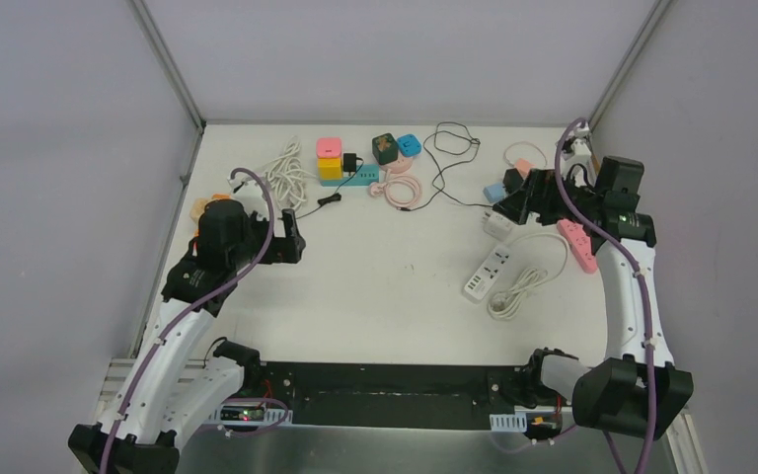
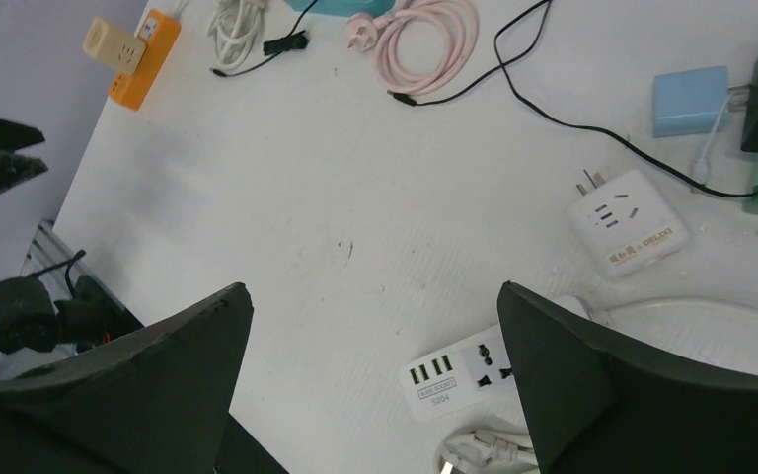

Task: Pull the plug off the socket
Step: Move the socket to the center of the board.

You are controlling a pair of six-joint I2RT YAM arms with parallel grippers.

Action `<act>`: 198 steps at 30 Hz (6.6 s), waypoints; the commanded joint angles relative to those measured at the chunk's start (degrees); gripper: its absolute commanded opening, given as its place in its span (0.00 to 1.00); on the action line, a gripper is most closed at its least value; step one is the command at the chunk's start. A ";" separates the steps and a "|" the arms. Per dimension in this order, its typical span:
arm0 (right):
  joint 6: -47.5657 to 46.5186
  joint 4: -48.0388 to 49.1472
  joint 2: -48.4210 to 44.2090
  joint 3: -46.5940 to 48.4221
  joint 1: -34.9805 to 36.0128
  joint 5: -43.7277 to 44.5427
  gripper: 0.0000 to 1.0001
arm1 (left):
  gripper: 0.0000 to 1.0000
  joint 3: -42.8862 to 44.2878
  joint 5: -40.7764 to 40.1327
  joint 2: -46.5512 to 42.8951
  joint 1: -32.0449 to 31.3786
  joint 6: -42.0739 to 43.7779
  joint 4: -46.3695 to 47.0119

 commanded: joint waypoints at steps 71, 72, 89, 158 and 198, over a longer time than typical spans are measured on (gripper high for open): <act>-17.97 -8.77 0.75 1.22 17.50 2.12 1.00 | 0.06 16.18 -6.46 53.93 23.45 24.44 11.93; -17.93 -8.77 0.67 1.26 17.50 1.92 1.00 | 0.03 15.94 -7.60 52.95 22.02 22.93 10.92; -18.08 -9.04 0.79 1.05 17.72 0.66 1.00 | 0.00 -2.20 -5.74 27.35 1.22 -7.32 7.36; -24.29 -11.57 5.02 0.35 15.26 -2.59 1.00 | 0.88 -0.48 -19.46 22.85 -50.30 -18.47 12.52; -25.83 -12.50 5.65 0.51 15.04 -3.39 1.00 | 0.94 -10.57 -21.08 -2.56 -50.41 -28.50 6.00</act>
